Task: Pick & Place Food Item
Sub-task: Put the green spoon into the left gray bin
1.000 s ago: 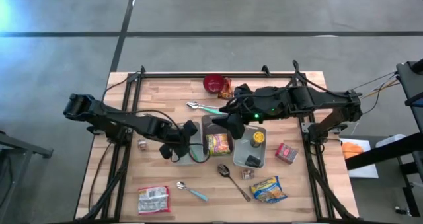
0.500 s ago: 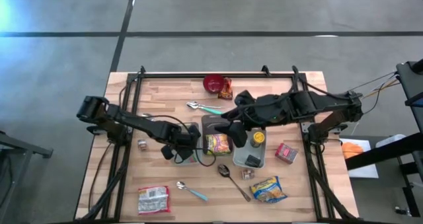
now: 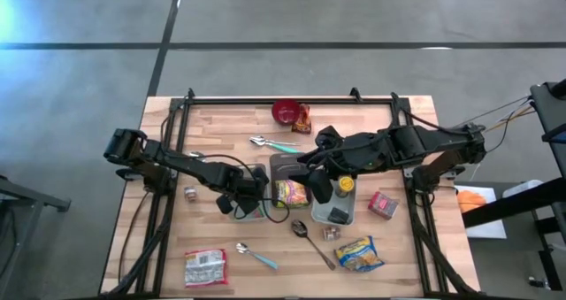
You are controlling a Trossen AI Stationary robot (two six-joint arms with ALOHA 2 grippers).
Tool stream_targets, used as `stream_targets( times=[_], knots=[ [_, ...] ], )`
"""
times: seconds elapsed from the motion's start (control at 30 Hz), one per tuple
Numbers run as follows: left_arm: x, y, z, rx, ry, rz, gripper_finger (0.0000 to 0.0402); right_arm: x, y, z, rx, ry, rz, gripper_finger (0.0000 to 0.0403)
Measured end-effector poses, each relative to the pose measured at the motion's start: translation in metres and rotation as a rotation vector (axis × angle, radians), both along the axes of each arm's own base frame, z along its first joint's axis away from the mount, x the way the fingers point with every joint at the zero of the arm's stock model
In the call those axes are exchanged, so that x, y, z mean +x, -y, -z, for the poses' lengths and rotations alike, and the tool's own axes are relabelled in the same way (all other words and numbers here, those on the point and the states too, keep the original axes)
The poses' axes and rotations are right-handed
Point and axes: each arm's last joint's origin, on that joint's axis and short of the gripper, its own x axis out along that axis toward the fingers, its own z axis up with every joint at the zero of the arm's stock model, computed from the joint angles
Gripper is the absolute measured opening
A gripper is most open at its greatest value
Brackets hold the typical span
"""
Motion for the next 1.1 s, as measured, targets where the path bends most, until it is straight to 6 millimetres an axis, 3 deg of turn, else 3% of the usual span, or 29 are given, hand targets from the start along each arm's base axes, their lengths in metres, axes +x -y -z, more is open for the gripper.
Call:
stream_targets(
  times=[0.9,1.1],
  knots=[
    [-0.005,-0.0008,0.0037,0.006,-0.036,-0.001,0.0,-0.0013,-0.0005,0.0017,-0.01,-0.017,0.021,0.0312],
    [-0.0053,-0.0009,0.0039,0.001,-0.038,-0.018,0.0034,-0.0013,-0.0006,0.0017,-0.01,-0.016,0.021,0.0312]
  ],
)
